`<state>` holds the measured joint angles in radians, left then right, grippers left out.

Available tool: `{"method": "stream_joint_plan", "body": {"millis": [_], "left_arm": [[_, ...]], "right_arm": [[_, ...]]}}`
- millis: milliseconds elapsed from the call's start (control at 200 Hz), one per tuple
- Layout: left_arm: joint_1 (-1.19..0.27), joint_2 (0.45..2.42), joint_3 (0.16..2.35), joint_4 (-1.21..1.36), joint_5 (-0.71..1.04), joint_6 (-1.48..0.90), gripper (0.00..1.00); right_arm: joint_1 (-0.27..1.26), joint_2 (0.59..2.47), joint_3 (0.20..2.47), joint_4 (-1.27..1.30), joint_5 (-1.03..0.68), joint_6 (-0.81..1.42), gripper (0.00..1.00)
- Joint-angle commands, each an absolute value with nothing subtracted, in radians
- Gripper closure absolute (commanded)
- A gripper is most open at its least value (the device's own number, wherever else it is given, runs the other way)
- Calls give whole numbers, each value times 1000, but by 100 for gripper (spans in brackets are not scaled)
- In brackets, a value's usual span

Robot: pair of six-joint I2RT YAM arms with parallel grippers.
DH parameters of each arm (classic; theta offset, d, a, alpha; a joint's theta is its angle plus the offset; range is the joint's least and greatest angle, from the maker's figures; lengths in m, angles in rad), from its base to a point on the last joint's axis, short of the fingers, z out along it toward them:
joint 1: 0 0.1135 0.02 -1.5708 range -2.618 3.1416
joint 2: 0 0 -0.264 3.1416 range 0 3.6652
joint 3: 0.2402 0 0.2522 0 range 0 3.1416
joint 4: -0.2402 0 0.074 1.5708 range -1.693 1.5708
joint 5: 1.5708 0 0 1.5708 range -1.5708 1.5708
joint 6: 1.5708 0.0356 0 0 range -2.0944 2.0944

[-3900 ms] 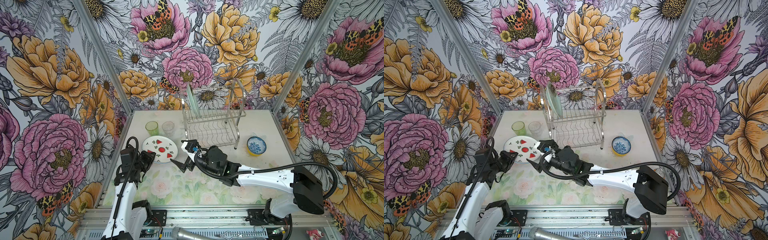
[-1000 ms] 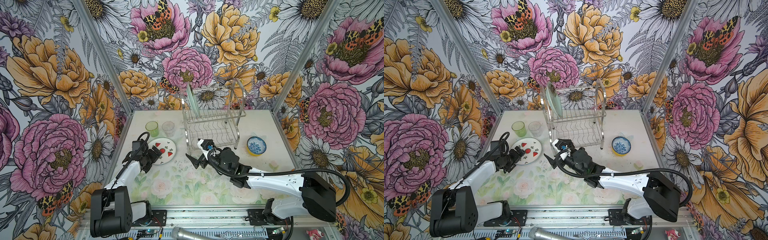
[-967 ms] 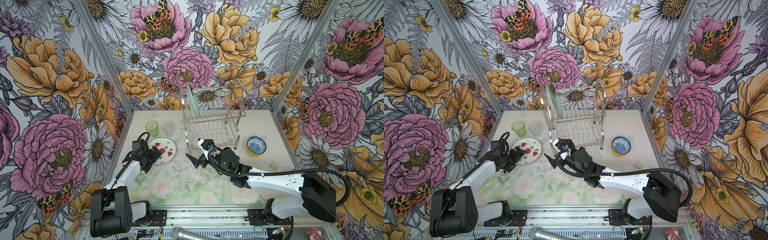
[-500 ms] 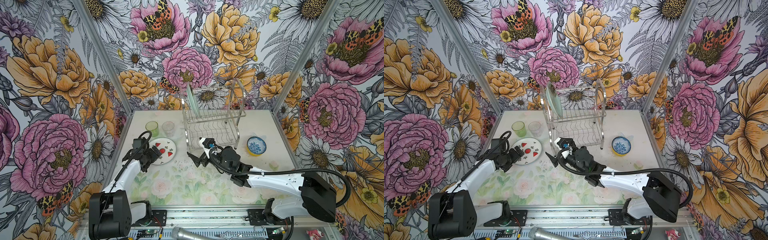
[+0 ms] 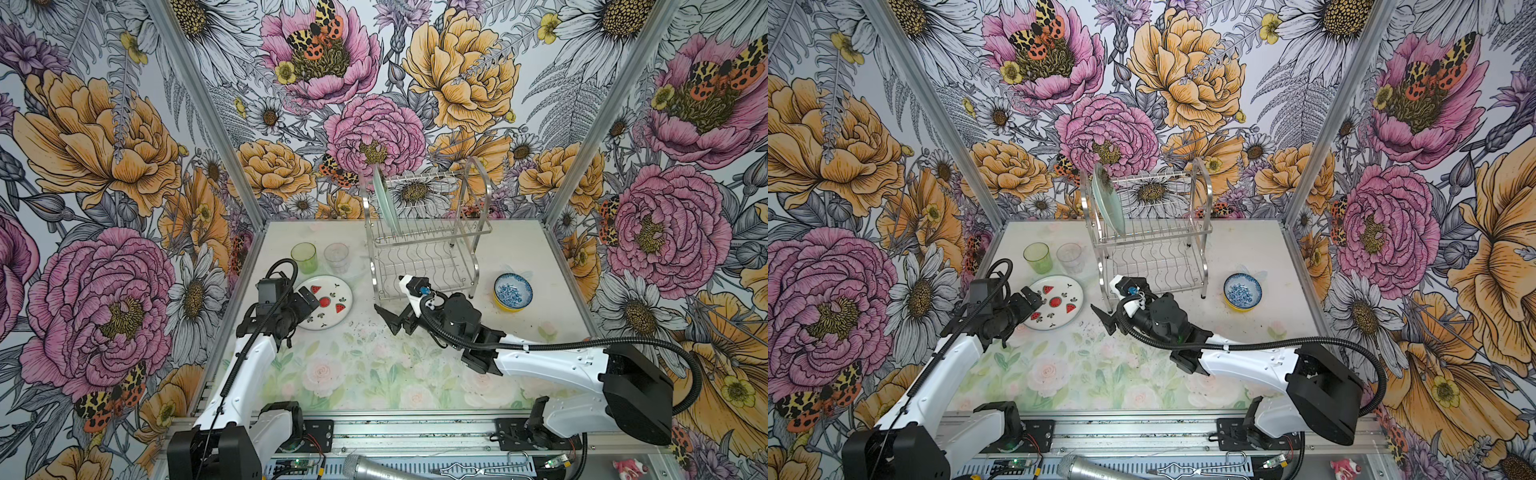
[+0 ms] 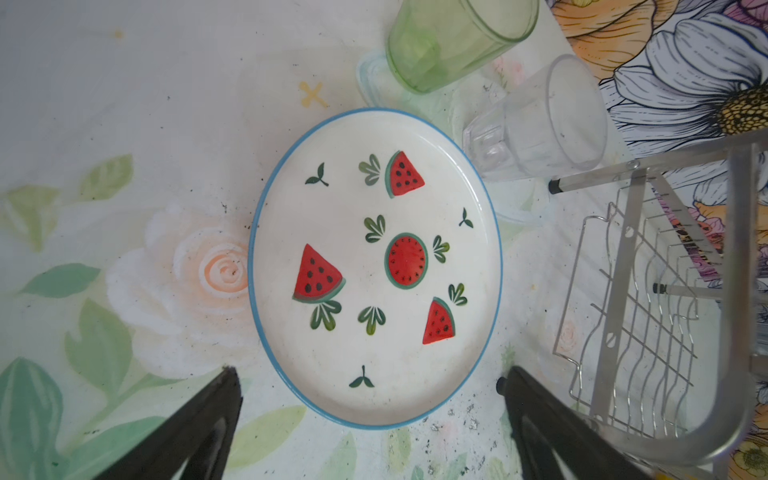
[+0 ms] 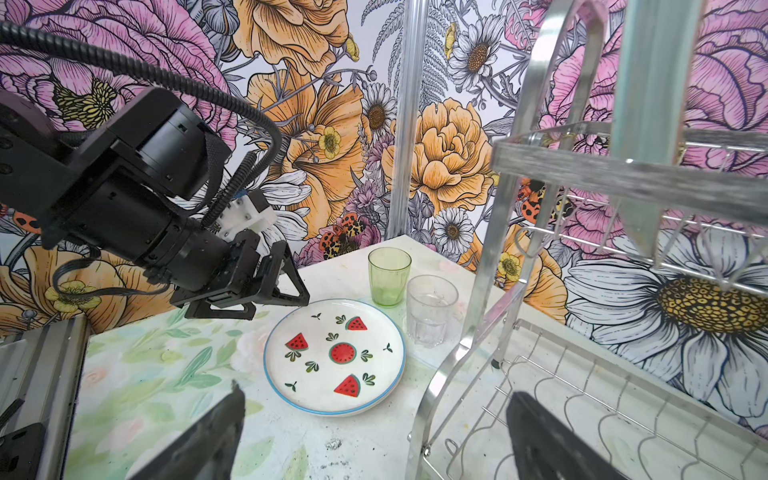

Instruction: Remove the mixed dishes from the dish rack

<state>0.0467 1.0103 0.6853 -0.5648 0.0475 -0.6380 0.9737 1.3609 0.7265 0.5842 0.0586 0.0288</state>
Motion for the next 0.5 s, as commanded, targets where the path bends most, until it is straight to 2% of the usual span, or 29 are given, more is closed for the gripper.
{"method": "stream_joint_plan", "body": {"millis": [0, 240, 405, 490], "left_arm": [[15, 965, 697, -554, -4, -597, 1], [-19, 908, 715, -552, -52, -587, 1], [-37, 878, 735, -551, -64, -575, 1], [-44, 857, 740, -542, -66, -570, 1]], "right_arm": [[978, 1319, 720, 582, 75, 14, 1], [977, 1280, 740, 530, 103, 105, 1], [976, 1247, 726, 521, -21, 51, 0], [976, 1212, 694, 551, 43, 52, 1]]}}
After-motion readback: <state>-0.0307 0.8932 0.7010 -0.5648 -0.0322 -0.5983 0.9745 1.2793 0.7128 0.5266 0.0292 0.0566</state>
